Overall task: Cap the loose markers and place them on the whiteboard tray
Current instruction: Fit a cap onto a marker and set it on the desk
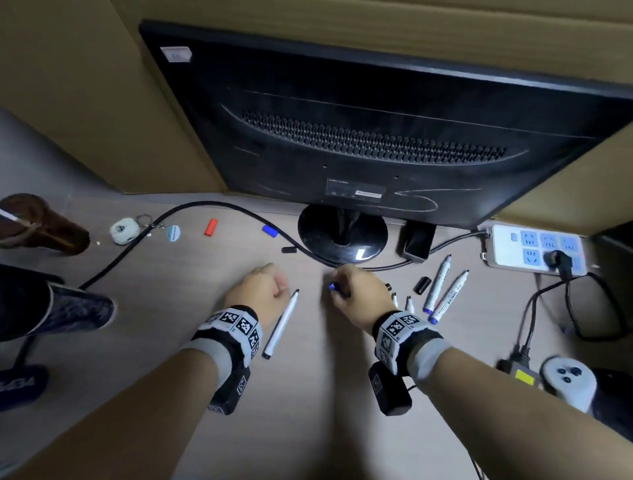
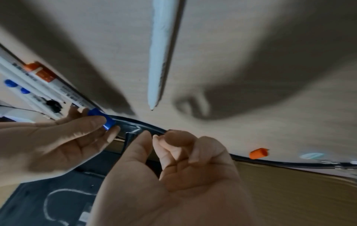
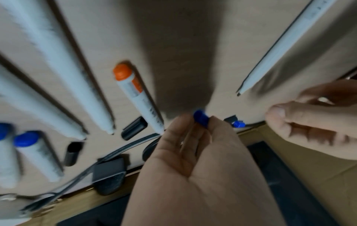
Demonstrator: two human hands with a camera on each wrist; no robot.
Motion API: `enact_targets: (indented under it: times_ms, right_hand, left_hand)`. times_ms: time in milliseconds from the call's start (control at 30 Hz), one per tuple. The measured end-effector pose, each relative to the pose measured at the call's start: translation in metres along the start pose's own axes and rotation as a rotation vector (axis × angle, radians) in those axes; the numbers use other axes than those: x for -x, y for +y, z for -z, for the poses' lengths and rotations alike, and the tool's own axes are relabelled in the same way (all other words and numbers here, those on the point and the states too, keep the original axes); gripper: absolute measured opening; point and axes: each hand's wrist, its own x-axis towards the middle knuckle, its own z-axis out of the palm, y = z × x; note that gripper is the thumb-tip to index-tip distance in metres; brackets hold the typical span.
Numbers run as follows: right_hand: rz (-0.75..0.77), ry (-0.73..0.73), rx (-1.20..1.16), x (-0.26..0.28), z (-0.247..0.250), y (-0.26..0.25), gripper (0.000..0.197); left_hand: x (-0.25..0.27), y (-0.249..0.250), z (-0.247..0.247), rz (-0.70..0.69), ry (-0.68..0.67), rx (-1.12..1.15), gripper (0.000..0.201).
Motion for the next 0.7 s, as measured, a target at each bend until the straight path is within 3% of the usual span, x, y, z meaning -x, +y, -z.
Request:
enact_targets:
  times_ms: [133, 233, 433, 700]
  right_hand:
    - [-0.095, 0.067, -0.311, 0.023, 0.022, 0.017, 0.033]
    - [-0.200, 0.117, -0.595, 0.041, 0.039, 0.034, 0.035]
    - [-0.320, 0.086, -0.819, 0.059, 0.058, 0.065, 0.040]
    - [-0.284, 0.054, -0.878, 0.069, 0.063, 0.076, 0.040]
  left_hand:
    - [-0.010, 0.029, -0.016, -0.221, -0.185, 0.155, 0.042]
    - [-0.013, 0.055, -0.027, -0.325, -0.261, 0.180, 0.053]
    - [-0.012, 0.103, -0.040, -0.457, -0.308, 0.210, 0.035]
    - [-0.015, 0.127, -0.041, -0.508, -0.353, 0.177, 0.021]
